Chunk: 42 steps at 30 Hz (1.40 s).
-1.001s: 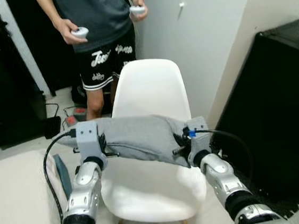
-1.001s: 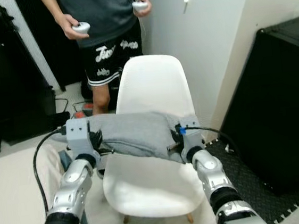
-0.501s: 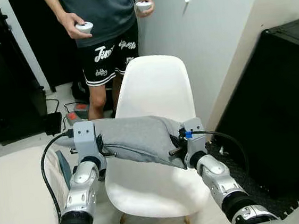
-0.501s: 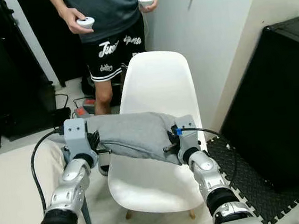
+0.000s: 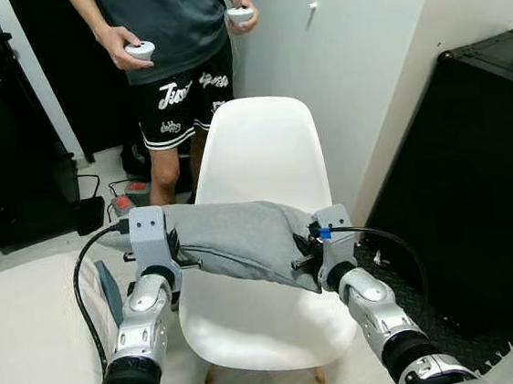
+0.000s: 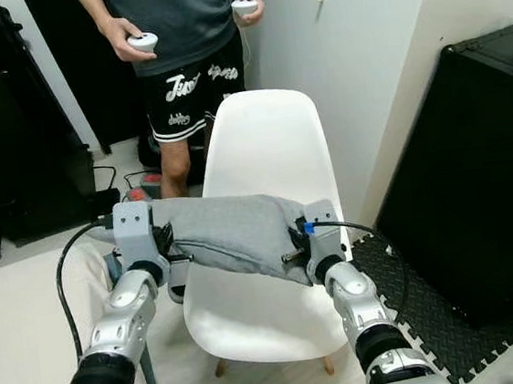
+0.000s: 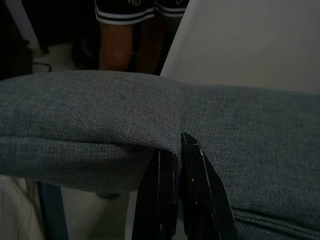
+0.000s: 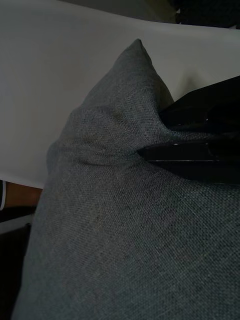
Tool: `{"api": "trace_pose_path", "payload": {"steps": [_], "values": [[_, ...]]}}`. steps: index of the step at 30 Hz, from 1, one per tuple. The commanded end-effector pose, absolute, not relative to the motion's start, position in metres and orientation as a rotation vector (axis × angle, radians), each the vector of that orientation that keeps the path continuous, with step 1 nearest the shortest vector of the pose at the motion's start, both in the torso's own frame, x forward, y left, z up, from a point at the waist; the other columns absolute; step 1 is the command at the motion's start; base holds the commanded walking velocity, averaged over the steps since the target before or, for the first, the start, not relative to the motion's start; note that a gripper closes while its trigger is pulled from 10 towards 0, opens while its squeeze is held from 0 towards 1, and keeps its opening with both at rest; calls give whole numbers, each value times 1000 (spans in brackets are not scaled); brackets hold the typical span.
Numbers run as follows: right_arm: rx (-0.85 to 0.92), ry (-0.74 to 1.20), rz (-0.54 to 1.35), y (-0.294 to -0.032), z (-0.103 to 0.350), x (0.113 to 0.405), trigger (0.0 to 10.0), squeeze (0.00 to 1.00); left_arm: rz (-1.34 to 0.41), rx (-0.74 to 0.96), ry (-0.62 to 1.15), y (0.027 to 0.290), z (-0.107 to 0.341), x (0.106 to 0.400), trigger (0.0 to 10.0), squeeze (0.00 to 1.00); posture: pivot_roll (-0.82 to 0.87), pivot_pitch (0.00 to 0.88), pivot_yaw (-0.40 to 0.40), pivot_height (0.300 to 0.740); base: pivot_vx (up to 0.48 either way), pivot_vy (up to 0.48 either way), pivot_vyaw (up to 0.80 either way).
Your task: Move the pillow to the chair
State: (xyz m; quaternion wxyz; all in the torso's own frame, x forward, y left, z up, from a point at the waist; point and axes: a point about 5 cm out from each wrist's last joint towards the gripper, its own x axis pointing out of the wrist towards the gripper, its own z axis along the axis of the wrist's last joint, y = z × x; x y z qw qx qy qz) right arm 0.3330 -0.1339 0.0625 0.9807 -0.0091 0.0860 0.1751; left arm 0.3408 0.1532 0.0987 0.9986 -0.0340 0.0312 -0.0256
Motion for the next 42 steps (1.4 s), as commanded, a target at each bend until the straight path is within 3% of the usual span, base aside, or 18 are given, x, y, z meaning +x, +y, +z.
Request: {"api": "trace_pose_path", "payload": {"steps": [1, 7, 42], "values": [[-27, 153, 369, -132, 67, 335, 10000, 0, -83, -54, 24, 147, 106, 345, 10000, 0, -37, 84, -2, 665, 0, 0, 0], [-31, 154, 371, -133, 67, 334, 10000, 0, -90, -55, 23, 144, 107, 347, 10000, 0, -45, 78, -2, 635, 0, 0, 0], [-49, 143, 308, -153, 74, 339, 10000, 0, -164, 18, 40, 129, 114, 363, 10000, 0, -74, 132, 32, 611, 0, 0, 0]]}}
